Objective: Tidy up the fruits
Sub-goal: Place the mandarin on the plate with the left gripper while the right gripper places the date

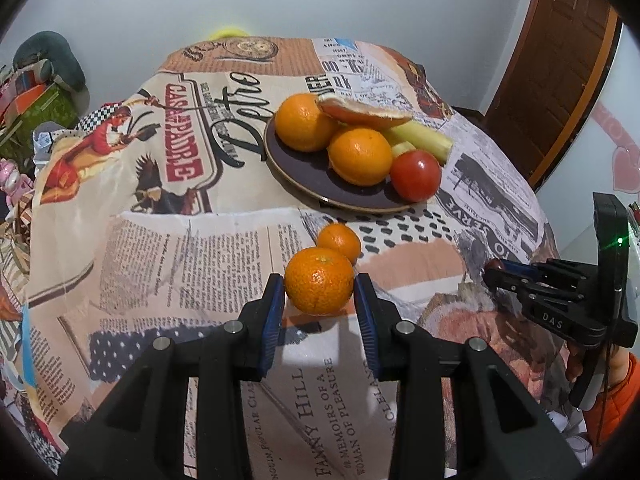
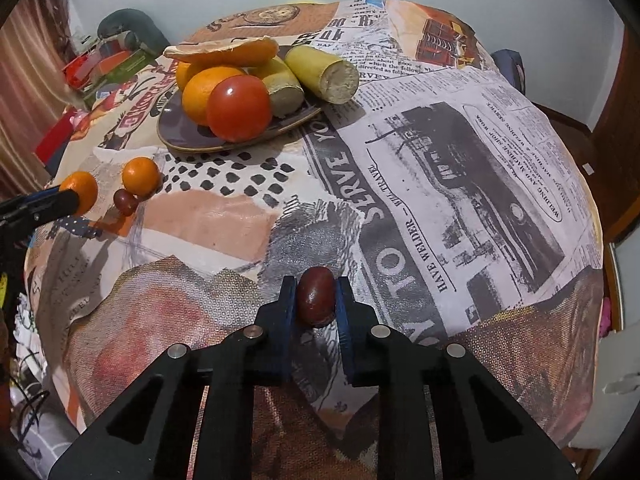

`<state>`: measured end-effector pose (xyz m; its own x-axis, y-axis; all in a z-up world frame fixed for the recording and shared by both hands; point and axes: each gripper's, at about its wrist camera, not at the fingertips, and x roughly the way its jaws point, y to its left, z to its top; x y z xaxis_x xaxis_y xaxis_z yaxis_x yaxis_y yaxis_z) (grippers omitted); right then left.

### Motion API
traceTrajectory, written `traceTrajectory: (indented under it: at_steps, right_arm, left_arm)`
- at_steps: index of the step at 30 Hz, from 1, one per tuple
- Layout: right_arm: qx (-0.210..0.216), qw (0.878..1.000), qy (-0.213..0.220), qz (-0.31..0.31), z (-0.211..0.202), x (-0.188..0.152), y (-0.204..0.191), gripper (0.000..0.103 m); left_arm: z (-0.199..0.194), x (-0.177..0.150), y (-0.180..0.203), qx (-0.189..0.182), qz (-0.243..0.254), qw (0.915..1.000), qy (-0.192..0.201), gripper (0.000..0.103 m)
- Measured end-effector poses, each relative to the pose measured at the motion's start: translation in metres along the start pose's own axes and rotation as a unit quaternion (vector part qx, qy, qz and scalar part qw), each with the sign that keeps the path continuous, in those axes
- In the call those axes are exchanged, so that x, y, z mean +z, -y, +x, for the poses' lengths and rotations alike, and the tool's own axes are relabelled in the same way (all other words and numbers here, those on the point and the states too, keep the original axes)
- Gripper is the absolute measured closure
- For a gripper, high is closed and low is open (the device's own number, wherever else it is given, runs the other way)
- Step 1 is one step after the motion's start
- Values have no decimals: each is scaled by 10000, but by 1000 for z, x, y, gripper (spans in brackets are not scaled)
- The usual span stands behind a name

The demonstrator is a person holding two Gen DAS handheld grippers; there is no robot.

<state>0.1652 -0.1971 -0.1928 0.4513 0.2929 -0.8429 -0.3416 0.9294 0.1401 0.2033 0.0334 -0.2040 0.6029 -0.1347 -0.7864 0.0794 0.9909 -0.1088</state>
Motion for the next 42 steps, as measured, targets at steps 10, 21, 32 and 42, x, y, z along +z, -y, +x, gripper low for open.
traceTrajectory:
  at_steps: [10,21,32,42]
  right_arm:
    - [112,9986,497,-116,-22,30,-10,86]
    - [213,9952,934,-224,-21,73,-28,86]
    - [285,9929,1065,-452,-1,108,-46,86]
    - [278,9940,944,-476,23,119,-49,86]
  left_arm:
    - [-3,29,-9,116,40,9995,278,67]
    - [13,65,-17,163,146,9988,437,67]
    - [57,86,-19,56,192,9994,272,67]
    - [83,93,-22,-118,139,9997,133,67]
